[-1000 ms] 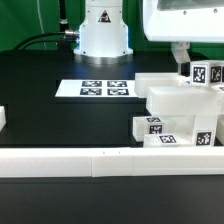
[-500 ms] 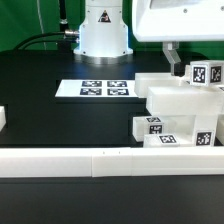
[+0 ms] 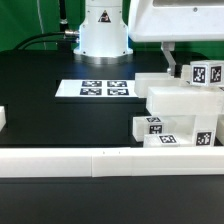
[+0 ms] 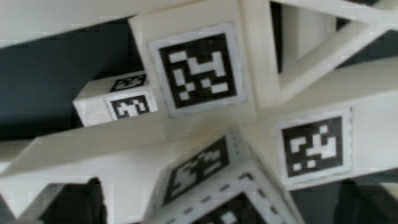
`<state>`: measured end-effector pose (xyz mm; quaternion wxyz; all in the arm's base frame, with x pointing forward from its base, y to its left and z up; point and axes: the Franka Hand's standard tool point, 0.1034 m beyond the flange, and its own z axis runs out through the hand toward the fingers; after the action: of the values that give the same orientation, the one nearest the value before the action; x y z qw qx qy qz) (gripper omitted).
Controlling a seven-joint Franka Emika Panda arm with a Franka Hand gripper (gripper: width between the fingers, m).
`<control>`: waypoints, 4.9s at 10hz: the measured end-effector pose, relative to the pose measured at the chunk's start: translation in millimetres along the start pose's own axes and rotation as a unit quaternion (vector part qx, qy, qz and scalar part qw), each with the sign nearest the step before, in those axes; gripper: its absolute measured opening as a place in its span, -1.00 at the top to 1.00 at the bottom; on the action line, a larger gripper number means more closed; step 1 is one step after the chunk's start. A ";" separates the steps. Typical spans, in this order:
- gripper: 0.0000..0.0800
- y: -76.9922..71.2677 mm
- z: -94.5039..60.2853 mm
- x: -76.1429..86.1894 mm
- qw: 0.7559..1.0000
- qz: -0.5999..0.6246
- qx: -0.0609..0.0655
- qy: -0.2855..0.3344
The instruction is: Assemble chair
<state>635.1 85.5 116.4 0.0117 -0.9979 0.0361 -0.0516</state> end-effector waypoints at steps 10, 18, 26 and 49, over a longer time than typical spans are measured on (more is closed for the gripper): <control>0.34 4.7 1.0 -0.9 0.985 -0.171 -0.015 -0.004; 0.33 12.9 2.0 3.2 0.980 0.199 0.005 0.003; 0.33 10.4 3.2 1.9 0.823 0.567 0.032 -0.003; 0.31 12.2 1.4 9.7 0.999 -0.048 -0.015 -0.017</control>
Offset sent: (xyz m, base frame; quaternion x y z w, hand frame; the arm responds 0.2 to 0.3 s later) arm -0.0017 -0.0030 0.0023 -0.0230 -0.0010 -0.2106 0.9773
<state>644.1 72.7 115.7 -0.0053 -0.9993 -0.0112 -0.0350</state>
